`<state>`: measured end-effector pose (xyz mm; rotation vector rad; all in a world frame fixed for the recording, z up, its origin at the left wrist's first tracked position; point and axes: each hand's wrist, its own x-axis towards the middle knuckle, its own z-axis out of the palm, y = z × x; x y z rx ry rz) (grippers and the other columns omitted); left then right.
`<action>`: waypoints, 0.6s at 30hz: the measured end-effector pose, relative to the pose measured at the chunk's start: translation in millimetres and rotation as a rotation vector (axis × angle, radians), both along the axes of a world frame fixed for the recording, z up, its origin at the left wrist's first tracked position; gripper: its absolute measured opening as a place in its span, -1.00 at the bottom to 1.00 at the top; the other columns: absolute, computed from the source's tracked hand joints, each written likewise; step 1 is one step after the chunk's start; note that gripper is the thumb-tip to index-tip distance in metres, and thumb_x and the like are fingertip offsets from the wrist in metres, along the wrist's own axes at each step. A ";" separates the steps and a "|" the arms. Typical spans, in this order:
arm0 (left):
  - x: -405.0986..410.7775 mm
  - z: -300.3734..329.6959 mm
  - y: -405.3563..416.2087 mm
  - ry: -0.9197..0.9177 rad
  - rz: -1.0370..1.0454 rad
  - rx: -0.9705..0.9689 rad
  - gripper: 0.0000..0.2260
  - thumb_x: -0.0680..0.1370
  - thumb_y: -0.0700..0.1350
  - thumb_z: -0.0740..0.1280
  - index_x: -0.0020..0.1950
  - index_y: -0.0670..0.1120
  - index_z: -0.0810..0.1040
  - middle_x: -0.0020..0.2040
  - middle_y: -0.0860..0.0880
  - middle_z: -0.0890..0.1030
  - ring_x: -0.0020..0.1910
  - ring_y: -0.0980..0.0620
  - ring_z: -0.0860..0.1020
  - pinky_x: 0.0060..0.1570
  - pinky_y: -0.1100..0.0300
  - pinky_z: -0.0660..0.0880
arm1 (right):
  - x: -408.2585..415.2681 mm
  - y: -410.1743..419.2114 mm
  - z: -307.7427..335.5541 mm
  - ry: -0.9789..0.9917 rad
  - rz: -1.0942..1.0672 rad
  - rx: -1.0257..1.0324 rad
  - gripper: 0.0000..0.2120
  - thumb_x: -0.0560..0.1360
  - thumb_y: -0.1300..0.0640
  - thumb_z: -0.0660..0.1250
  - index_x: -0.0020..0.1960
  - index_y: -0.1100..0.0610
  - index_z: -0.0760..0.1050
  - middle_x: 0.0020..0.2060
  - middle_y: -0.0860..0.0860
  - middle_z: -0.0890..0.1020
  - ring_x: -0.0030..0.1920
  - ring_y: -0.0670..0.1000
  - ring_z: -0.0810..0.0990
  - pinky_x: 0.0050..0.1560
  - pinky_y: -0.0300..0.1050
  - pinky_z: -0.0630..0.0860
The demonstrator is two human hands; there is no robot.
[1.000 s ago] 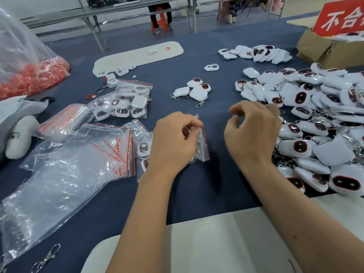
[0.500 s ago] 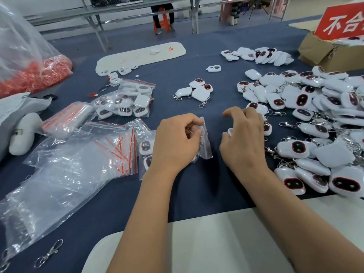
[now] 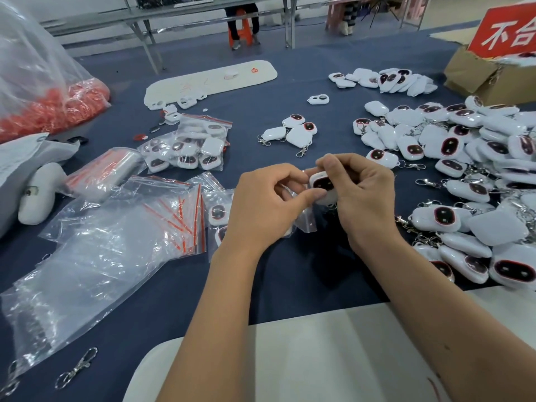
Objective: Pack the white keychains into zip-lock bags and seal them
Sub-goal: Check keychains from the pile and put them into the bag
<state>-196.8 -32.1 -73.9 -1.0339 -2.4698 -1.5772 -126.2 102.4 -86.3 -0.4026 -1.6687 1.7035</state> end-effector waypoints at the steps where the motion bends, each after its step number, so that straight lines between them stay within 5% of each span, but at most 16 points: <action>1: 0.1 0.4 0.1 -0.025 -0.004 0.027 -0.88 0.44 -0.02 0.61 -0.10 0.01 0.72 -0.24 0.09 0.70 -0.28 0.02 0.62 -0.22 0.24 0.56 | -0.5 -1.3 0.6 0.009 0.031 -0.060 -0.82 0.67 0.16 0.37 -0.04 0.21 0.67 -0.18 0.05 0.78 -0.18 0.02 0.77 -0.14 -0.19 0.64; 7: -2.3 1.6 -1.9 -0.152 -0.042 0.141 -0.85 0.44 -0.19 0.61 -0.07 -0.09 0.69 -0.19 0.06 0.75 -0.26 0.08 0.68 -0.22 0.31 0.54 | -2.8 -1.6 1.6 0.032 0.106 -0.150 -0.85 0.66 0.14 0.38 -0.01 0.17 0.69 -0.11 0.10 0.78 -0.13 0.11 0.75 -0.06 -0.02 0.71; 12: -3.9 3.5 -5.0 -0.189 -0.109 0.202 -0.85 0.47 -0.24 0.58 -0.02 -0.11 0.69 -0.07 0.07 0.76 -0.12 0.07 0.72 -0.08 0.13 0.65 | -5.5 -3.4 -2.6 0.018 0.105 -0.086 -0.93 0.63 0.17 0.42 0.03 0.10 0.69 -0.11 0.03 0.79 -0.10 0.01 0.75 -0.04 -0.14 0.67; 18: -5.8 4.1 -6.3 -0.227 -0.076 0.155 -0.88 0.50 -0.18 0.56 0.01 -0.08 0.72 -0.13 -0.01 0.75 -0.21 -0.08 0.70 -0.18 0.13 0.63 | -8.3 -1.9 -8.6 0.017 0.121 0.021 -0.90 0.60 0.17 0.47 0.11 0.15 0.67 -0.12 0.03 0.77 -0.12 -0.06 0.73 -0.07 -0.23 0.62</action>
